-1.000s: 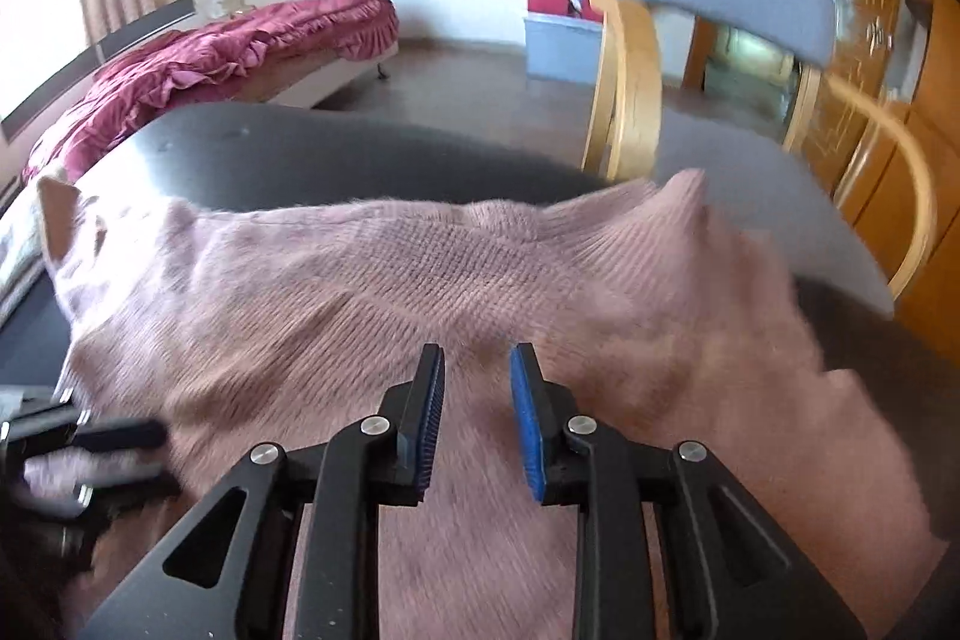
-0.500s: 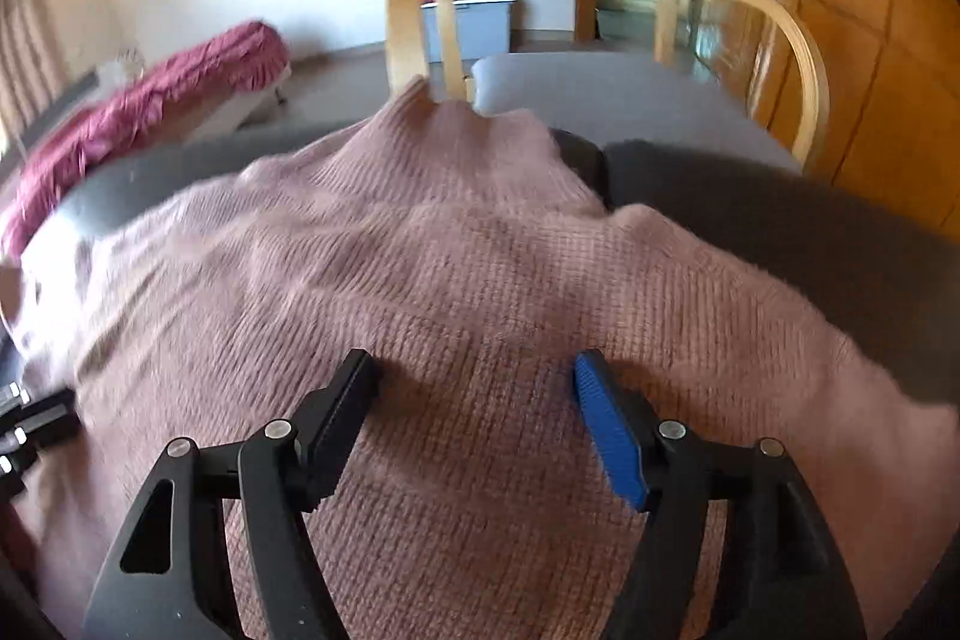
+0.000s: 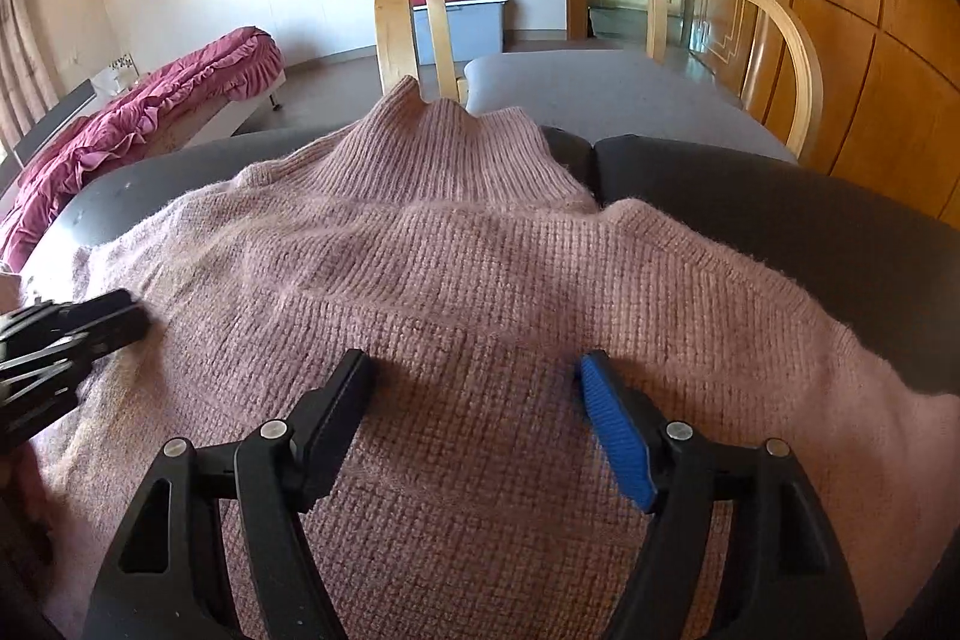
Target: Fold clothes
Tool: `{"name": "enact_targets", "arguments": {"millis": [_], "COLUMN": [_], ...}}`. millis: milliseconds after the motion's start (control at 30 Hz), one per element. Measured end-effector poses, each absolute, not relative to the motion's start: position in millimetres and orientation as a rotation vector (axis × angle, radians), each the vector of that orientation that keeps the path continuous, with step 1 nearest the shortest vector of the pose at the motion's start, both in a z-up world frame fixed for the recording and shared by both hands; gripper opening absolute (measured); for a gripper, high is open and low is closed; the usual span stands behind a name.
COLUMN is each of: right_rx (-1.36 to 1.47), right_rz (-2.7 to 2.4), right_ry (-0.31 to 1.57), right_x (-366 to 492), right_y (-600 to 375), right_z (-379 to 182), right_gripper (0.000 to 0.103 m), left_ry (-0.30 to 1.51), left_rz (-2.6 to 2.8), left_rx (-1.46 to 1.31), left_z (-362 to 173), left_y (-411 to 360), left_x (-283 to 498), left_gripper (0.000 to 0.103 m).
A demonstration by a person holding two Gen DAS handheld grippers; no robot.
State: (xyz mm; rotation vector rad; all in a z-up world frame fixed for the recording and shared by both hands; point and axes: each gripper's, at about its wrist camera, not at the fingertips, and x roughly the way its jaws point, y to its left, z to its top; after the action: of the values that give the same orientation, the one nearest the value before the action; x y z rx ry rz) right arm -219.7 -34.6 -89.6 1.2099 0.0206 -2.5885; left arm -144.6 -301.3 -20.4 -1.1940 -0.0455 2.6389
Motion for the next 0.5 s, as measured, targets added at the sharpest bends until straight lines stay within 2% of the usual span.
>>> {"name": "enact_targets", "arguments": {"millis": [100,300,500], "right_rx": [1.214,1.240,1.197], "right_rz": [-2.584,-2.521,-2.672], "right_ry": [0.020,-0.067,-0.003], "right_x": [-221,-220,-201], "right_y": [-36,-23,34], "right_z": [-90,-78,-60], "right_gripper": [0.078,0.080,0.079], "left_ry": [-0.148,-0.123,-0.161], "left_rz": [2.615,2.628,2.615], "left_rx": [-1.173,-1.171,-1.166], "left_z": [-22,-23,-23], "left_y": [-313,-309,-313], "left_x": [-146,-145,-145], "left_gripper": [0.028,0.028,0.028]}}
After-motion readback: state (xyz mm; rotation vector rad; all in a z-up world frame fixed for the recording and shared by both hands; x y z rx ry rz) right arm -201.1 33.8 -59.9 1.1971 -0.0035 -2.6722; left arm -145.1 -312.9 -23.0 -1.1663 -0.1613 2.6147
